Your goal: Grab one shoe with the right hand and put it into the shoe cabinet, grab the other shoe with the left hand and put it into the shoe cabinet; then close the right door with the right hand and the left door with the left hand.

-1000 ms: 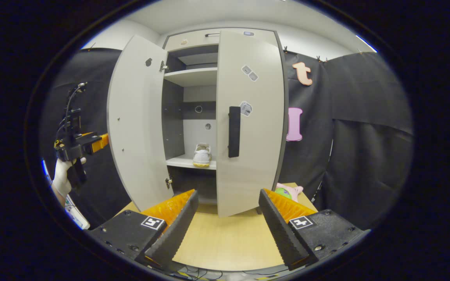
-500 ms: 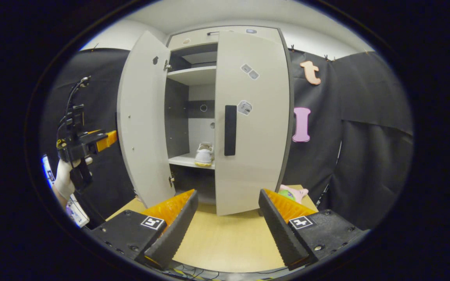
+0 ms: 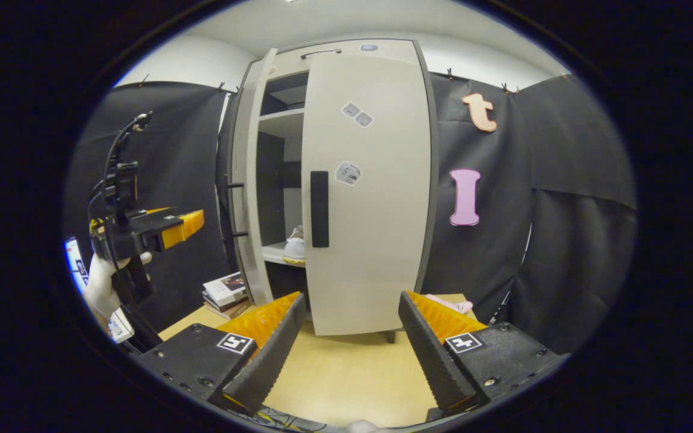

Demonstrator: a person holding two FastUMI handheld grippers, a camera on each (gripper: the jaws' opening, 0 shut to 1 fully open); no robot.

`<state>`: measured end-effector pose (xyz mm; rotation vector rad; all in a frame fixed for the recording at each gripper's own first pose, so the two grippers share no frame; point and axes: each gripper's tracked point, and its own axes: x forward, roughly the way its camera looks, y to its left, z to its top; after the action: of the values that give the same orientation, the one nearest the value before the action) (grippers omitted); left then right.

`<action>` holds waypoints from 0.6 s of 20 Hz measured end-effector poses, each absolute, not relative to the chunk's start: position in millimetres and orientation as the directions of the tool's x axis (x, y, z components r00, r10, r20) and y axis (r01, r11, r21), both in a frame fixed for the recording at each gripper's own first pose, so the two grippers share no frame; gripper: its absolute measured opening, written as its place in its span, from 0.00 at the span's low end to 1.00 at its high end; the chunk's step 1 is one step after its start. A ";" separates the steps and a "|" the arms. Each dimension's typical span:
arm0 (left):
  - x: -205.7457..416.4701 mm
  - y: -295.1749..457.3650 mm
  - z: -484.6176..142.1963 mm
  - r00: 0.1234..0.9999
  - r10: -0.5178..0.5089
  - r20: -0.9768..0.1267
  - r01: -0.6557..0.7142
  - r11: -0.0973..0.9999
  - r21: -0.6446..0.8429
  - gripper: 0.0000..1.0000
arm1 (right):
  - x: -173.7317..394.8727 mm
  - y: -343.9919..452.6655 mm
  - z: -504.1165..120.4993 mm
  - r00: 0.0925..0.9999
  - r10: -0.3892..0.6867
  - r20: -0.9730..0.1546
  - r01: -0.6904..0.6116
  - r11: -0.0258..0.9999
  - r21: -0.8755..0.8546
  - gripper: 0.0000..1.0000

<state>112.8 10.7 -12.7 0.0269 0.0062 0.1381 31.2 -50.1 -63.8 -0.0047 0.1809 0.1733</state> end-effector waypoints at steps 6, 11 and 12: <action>77.5 -9.9 -1.4 0.994 0.105 -0.018 -0.104 0.994 0.039 0.96 | 32.3 -48.7 -46.7 0.974 0.179 -0.140 -0.176 0.984 0.034 0.99; 42.9 -22.4 8.8 0.998 0.059 -0.024 -0.059 0.998 -0.003 1.00 | 21.5 -51.0 -31.5 0.985 0.140 -0.100 -0.137 0.990 0.040 0.99; 35.6 -21.2 7.8 0.998 0.062 -0.026 -0.062 0.998 -0.006 1.00 | 17.6 -52.1 -28.1 0.988 0.126 -0.091 -0.123 0.992 0.040 1.00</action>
<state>35.6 -21.2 7.8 -0.0072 0.0257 0.0623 17.6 -52.1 -28.1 0.0339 0.0936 0.1248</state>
